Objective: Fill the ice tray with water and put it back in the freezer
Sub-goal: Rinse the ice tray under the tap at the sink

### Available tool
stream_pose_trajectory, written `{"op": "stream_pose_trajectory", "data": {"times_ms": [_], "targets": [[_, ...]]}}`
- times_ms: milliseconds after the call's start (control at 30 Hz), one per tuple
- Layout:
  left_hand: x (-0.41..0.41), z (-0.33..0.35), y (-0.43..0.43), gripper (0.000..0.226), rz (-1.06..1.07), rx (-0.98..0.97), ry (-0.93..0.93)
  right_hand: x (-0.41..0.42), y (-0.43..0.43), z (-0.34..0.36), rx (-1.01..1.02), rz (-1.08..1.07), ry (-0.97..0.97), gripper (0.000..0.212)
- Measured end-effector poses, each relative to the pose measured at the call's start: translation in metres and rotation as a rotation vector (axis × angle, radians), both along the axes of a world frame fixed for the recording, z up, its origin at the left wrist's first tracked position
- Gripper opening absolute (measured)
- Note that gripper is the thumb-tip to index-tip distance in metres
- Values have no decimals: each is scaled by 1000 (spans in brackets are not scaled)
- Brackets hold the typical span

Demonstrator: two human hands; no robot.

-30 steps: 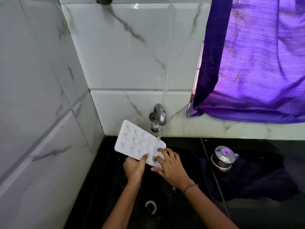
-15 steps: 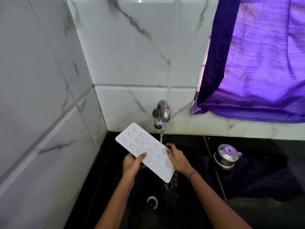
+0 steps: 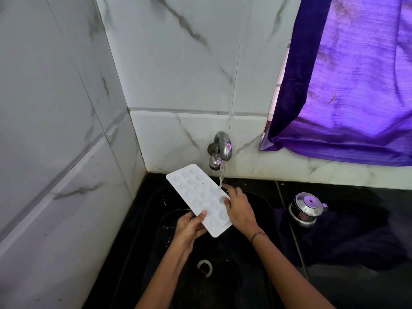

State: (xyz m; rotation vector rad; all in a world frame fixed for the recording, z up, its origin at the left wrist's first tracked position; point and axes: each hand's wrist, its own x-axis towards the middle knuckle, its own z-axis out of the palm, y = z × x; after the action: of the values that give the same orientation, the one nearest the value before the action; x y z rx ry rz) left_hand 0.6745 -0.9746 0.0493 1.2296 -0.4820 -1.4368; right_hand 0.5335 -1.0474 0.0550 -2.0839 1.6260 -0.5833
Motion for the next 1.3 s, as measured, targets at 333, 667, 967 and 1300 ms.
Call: {"op": "stream_pose_trajectory", "data": {"times_ms": [333,667,967,1300], "targets": [[-5,-2,7,15,-6,-36,31,-7,-4,9,-214,163,388,61],[-4,3,7,13,-47,-62,15,-11,-9,18,-251,172,464,86],[-5,1,3,14,-57,-47,6,-12,-7,20,-244,181,467,107],[-6,-2,-4,12,-86,-28,21,-5,6,13,-283,219,356,81]]}}
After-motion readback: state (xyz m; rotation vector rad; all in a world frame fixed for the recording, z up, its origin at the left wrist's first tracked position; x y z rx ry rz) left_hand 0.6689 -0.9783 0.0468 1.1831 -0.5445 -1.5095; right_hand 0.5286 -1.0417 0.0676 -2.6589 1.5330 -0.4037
